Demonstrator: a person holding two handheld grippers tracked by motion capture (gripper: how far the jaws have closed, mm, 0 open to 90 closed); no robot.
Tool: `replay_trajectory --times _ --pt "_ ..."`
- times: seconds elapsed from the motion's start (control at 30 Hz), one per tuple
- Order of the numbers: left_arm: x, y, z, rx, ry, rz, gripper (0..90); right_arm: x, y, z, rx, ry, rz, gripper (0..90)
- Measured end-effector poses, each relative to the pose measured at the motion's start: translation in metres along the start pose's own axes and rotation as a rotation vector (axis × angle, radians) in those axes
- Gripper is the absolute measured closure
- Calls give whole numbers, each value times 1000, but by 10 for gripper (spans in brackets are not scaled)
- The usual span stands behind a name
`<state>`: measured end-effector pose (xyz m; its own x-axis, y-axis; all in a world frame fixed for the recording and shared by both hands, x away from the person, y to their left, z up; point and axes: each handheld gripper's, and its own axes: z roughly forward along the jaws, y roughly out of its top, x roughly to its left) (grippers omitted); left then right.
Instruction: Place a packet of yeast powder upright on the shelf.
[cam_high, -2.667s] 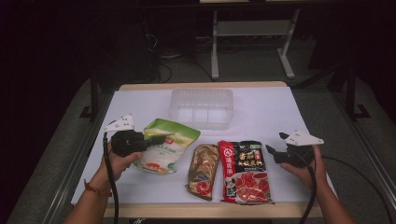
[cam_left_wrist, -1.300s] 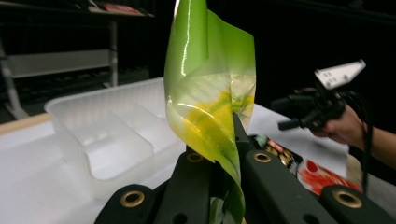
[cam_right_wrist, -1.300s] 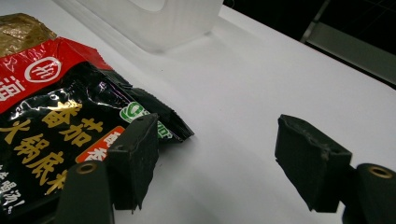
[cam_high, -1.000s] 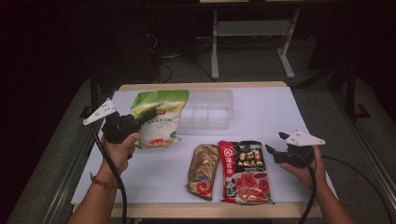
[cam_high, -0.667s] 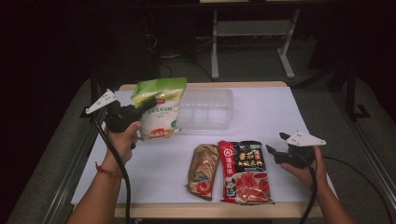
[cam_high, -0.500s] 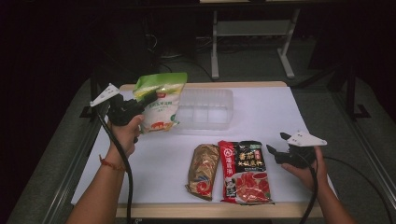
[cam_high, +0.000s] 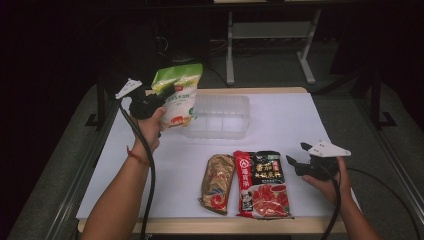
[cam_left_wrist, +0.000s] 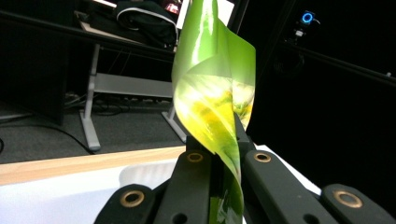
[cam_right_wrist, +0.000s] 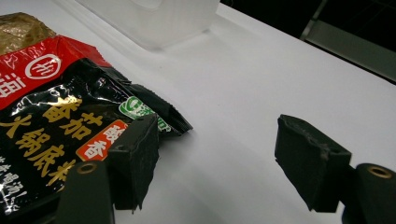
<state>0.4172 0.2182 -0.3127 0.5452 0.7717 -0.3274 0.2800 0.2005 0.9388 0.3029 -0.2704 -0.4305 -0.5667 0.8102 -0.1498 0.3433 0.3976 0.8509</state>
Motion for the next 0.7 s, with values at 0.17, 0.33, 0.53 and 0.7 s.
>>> replay_trajectory --times 0.17,0.33,0.53,0.7 --pt "-10 1 24 4 48 37 898 -1 -1 1 5 3 -7 298" --pt "-14 -2 49 -23 107 44 898 1 0 -1 -1 0 -19 299" --pt "-16 -2 70 -39 169 60 898 0 -1 -2 -4 3 -17 299" --pt "-13 -7 77 -80 215 31 898 0 -1 -1 -4 6 -18 298"
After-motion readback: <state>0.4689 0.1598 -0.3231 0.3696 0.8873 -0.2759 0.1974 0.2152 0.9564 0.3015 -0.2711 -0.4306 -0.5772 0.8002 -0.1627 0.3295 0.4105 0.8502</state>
